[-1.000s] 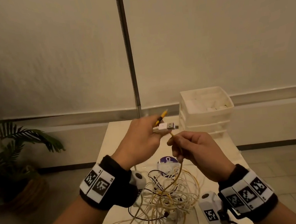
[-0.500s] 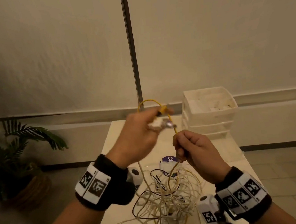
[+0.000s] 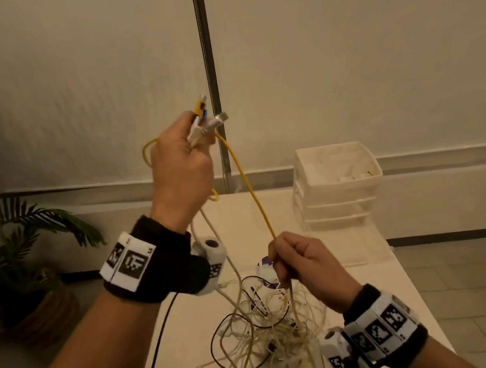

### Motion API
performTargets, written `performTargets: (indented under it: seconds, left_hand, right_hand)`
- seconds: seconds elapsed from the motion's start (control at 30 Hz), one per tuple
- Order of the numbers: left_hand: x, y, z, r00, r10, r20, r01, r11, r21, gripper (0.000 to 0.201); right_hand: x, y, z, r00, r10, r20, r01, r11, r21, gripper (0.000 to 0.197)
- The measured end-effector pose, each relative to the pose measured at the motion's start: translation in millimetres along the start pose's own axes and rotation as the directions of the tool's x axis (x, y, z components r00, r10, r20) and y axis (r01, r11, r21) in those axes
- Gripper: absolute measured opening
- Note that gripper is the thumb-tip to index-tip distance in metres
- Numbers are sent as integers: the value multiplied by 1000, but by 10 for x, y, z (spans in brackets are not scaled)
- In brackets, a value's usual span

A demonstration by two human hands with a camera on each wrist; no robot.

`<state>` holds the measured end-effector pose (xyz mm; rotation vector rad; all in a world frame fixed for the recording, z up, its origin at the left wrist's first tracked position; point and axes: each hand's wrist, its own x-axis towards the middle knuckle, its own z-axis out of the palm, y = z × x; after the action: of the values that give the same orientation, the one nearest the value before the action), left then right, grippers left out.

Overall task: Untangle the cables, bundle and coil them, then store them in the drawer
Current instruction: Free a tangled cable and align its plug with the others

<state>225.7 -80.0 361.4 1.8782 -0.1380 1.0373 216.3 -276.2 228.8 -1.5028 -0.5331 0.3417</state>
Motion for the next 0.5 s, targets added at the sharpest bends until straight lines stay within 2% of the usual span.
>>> performTargets:
  seconds: [0.1, 0.17, 0.2, 0.23, 0.27, 0.33, 0.37, 0.4, 0.5]
  left_hand:
    - [10, -65, -47, 998, 44, 37, -49, 989, 138, 9]
    - [-132, -87, -15, 993, 33, 115, -49, 988, 145, 25]
    - [-221, -94, 17, 981, 8, 196, -26, 996, 88, 31]
    - [-316, -98, 53, 950, -13, 313, 6, 1000, 25, 31]
    - [-416, -96, 101, 889, -27, 456, 33, 999, -4, 29]
    - [-585, -132, 201, 737, -15, 675, -22, 999, 47, 25]
    - [-650, -164, 239, 688, -6, 726, -65, 995, 70, 22]
    - [-696, -188, 263, 666, -1, 746, -84, 994, 76, 19]
    - [-685, -243, 268, 692, 4, 722, -95, 992, 86, 7]
  right_hand:
    - [-52, 160, 4, 995, 88, -47, -82, 990, 114, 29]
    - [-51, 129, 7, 989, 141, -39, -126, 956, 265, 29]
    - [-41, 89, 7, 987, 157, -32, -140, 942, 304, 29]
    - [-27, 39, 9, 986, 165, -25, -148, 935, 323, 29]
    - [-9, -13, 11, 987, 163, -17, -147, 930, 335, 30]
    - [34, -114, 21, 987, 162, -5, -149, 917, 371, 31]
    - [54, -155, 25, 986, 166, 1, -153, 909, 387, 31]
    - [68, -185, 29, 986, 168, 7, -157, 904, 398, 32]
    - [60, -212, 47, 985, 164, 48, -168, 877, 451, 31]
